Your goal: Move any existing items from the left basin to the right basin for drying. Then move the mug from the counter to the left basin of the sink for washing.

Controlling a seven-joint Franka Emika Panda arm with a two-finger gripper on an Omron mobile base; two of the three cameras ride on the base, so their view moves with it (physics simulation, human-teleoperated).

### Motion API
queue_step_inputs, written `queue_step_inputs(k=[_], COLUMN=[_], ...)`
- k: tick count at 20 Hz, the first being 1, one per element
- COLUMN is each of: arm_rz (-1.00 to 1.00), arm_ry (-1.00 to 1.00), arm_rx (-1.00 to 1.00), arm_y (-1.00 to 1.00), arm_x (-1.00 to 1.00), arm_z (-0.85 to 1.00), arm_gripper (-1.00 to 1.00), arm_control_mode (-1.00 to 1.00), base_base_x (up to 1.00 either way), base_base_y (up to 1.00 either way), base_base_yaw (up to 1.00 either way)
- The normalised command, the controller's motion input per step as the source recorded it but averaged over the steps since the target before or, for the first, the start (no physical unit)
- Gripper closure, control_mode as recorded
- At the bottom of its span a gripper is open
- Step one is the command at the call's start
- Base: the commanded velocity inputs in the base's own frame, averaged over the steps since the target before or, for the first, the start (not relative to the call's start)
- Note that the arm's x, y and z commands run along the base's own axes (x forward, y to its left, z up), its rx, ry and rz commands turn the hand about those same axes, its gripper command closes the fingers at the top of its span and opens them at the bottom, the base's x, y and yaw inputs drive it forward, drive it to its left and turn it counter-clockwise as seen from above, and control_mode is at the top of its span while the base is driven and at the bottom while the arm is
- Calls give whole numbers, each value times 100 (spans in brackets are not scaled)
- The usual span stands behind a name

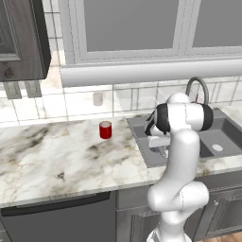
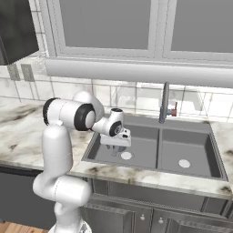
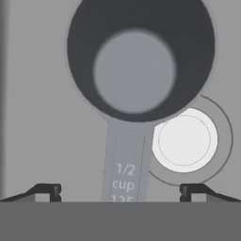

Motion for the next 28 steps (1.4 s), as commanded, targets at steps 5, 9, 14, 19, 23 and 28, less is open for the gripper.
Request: queue_step_inputs(k=[5,9,14,19,23,28], arm_rz=[0,0,0,0,0,0], arm_ry=[0,0,0,0,0,0], arm_rx=[0,0,0,0,0,0], arm_y=[-2,-1,0,0,0,0], arm_x=[0,0,1,0,0,0], arm_z=[-10,-5,-4,-6,-9,-12], arm_gripper=[-100,-100,-100,-100,-100,-100], arm_control_mode=[-100,-100,-100,-100,-100,-100], base_base_x=[0,0,0,0,0,0], base_base_y=[0,0,0,0,0,0], base_base_yaw=[0,0,0,0,0,0])
